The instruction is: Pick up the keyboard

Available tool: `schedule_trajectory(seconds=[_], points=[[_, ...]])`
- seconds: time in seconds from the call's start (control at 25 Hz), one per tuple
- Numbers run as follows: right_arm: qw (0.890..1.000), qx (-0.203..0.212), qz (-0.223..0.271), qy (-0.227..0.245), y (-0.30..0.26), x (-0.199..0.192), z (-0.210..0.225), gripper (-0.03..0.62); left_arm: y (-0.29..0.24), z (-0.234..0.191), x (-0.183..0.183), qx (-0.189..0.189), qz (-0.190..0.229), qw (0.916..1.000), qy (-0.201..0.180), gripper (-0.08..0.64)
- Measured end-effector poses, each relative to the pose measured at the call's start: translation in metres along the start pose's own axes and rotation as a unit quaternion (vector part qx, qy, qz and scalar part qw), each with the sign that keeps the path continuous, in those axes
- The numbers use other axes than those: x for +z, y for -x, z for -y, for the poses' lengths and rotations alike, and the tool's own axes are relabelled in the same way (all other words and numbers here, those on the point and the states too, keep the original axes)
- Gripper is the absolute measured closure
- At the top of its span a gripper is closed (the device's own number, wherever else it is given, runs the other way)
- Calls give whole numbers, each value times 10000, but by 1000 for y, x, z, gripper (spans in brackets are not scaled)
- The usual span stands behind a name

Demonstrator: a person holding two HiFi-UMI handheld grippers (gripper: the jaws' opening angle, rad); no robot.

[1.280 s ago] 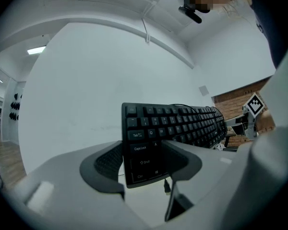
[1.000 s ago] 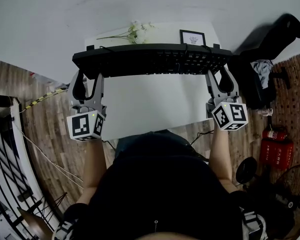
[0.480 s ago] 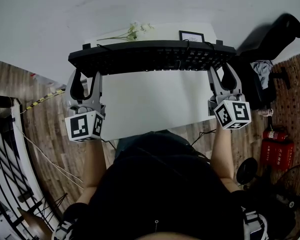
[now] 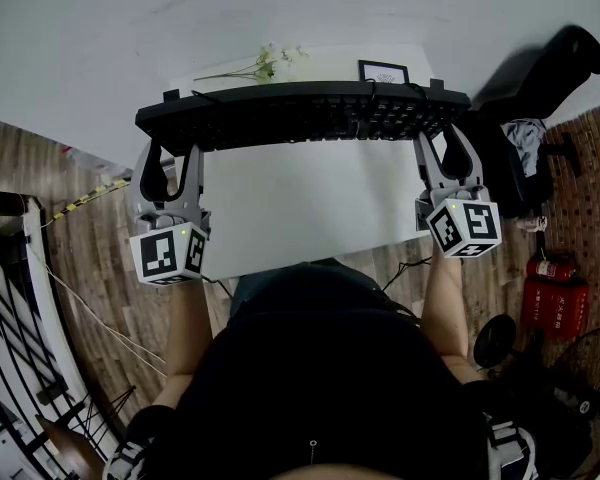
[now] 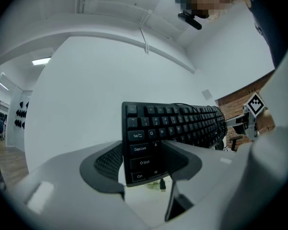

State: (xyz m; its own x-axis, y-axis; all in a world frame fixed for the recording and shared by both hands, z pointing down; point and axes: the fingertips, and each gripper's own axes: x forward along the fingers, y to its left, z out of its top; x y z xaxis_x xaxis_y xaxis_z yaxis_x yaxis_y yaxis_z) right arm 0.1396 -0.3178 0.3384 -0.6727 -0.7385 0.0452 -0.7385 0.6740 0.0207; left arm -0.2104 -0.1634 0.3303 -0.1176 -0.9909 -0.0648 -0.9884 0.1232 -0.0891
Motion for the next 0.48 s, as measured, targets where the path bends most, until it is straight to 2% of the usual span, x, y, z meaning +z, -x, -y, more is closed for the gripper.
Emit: schedule_trajectory(seconds=[0.48], points=[[10000, 3, -63, 32, 3, -4, 1, 375, 5, 4, -5, 8, -24, 10000, 31, 304]])
